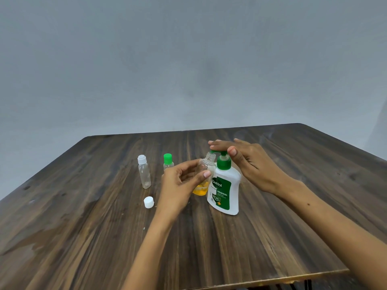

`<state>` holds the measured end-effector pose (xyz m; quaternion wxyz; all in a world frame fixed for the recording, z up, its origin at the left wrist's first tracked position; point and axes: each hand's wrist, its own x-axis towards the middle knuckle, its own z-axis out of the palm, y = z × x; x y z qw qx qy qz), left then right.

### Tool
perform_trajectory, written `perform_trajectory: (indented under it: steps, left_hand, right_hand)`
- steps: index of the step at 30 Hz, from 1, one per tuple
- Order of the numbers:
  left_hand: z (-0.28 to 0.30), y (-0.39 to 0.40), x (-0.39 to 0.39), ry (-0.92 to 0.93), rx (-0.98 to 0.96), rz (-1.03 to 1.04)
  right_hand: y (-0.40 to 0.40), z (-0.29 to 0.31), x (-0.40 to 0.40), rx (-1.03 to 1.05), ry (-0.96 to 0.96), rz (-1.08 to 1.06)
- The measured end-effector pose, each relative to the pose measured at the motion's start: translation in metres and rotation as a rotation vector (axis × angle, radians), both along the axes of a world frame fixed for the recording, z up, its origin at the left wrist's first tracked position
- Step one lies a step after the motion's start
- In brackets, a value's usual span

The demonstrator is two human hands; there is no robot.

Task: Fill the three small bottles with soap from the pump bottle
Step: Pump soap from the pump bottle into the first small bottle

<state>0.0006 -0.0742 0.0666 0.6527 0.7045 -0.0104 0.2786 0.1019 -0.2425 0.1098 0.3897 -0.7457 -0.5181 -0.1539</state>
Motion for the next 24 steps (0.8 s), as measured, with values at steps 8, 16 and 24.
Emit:
perform_trajectory:
  steps: [8, 16, 24]
  left_hand:
    - [-0.0010, 0.0008, 0.0007, -0.003, 0.017, 0.025]
    - [-0.0015, -0.0005, 0.0000, -0.009, 0.015, 0.016]
    - [-0.0054, 0.0045, 0.0007, 0.005, 0.015, 0.044]
  right_hand:
    - [0.0000, 0.0034, 0.0009, -0.030, -0.013, -0.027]
    - [0.0023, -0.0021, -0.0002, 0.019, 0.024, -0.010]
    - [0.0013, 0.0017, 0.0004, 0.011, 0.001, -0.011]
